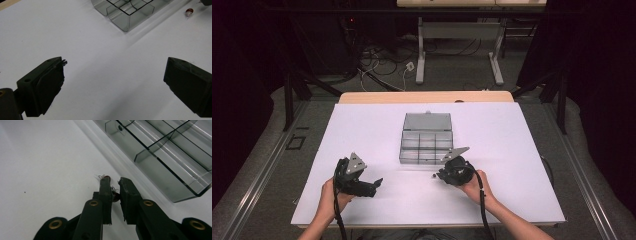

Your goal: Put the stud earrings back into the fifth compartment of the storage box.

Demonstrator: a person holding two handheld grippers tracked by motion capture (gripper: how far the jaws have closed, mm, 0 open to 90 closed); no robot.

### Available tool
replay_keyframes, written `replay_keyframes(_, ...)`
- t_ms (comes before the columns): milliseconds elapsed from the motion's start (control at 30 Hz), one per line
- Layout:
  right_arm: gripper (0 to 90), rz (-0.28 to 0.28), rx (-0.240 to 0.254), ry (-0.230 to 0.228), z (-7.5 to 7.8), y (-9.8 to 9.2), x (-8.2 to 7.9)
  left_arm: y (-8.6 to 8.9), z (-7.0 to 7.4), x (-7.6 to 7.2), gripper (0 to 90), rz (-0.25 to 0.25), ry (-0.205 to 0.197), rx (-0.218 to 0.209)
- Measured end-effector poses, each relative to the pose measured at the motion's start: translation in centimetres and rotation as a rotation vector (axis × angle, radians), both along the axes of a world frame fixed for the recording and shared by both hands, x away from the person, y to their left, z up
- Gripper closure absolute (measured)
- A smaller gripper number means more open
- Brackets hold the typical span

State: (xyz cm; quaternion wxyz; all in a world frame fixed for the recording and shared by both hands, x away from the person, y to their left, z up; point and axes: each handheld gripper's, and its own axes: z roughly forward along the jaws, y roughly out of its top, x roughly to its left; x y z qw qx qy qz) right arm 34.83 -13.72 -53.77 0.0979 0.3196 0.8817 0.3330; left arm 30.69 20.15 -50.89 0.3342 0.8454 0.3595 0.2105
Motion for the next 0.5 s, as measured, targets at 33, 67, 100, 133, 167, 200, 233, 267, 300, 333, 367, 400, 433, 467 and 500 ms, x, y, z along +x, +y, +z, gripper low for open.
replay_keyframes(33,80.4,0.001,-0.002,-0.002,0.1,-0.1,0.0,0.0,0.0,0.0,2.9,0.000,0.000,0.001)
replay_keyframes(67,80.4,-0.003,-0.001,-0.001,0.2,-0.1,-0.1,0.0,0.0,0.0,2.9,0.000,-0.001,0.001)
replay_keyframes(100,80.4,-0.003,0.004,-0.003,0.2,-0.1,-0.1,0.0,0.0,0.0,2.9,0.001,-0.001,0.001)
replay_keyframes(133,80.4,-0.007,0.006,-0.003,0.3,-0.1,-0.1,0.0,0.0,0.0,2.9,-0.002,0.005,0.001)
replay_keyframes(167,80.4,-0.008,0.007,-0.013,0.3,-0.1,-0.1,0.0,0.1,0.0,2.9,-0.004,0.006,0.009)
replay_keyframes(200,80.4,-0.010,0.006,-0.014,0.4,-0.2,-0.2,0.0,0.0,0.1,2.9,-0.001,-0.003,0.006)
replay_keyframes(233,80.4,-0.002,0.005,-0.012,0.5,-0.2,-0.1,0.0,0.0,0.1,2.9,-0.001,-0.003,0.006)
replay_keyframes(267,80.4,-0.003,0.004,-0.015,0.5,-0.3,-0.1,0.0,0.0,0.1,2.9,-0.002,-0.006,0.007)
replay_keyframes(300,80.4,-0.005,0.006,-0.020,0.6,-0.3,-0.2,0.0,0.0,0.0,2.9,-0.003,-0.004,0.004)
replay_keyframes(333,80.4,-0.005,0.005,-0.019,0.6,-0.3,-0.2,0.0,0.0,0.0,2.9,-0.003,-0.001,0.004)
replay_keyframes(367,80.4,-0.003,0.005,-0.022,0.7,-0.4,-0.2,0.1,0.1,0.0,2.9,-0.004,0.009,0.004)
replay_keyframes(400,80.4,-0.007,0.008,-0.027,0.8,-0.4,-0.2,0.1,0.1,0.0,2.9,-0.001,0.006,0.006)
replay_keyframes(433,80.4,-0.005,0.011,-0.025,0.9,-0.4,-0.2,0.1,0.1,0.0,2.9,0.003,0.003,0.005)
replay_keyframes(467,80.4,-0.008,0.020,-0.035,1.0,-0.4,-0.2,0.1,0.1,0.1,2.9,0.005,0.005,0.004)
replay_keyframes(500,80.4,0.000,0.015,-0.038,1.2,-0.6,-0.2,0.1,0.1,0.1,2.9,0.006,0.008,0.007)
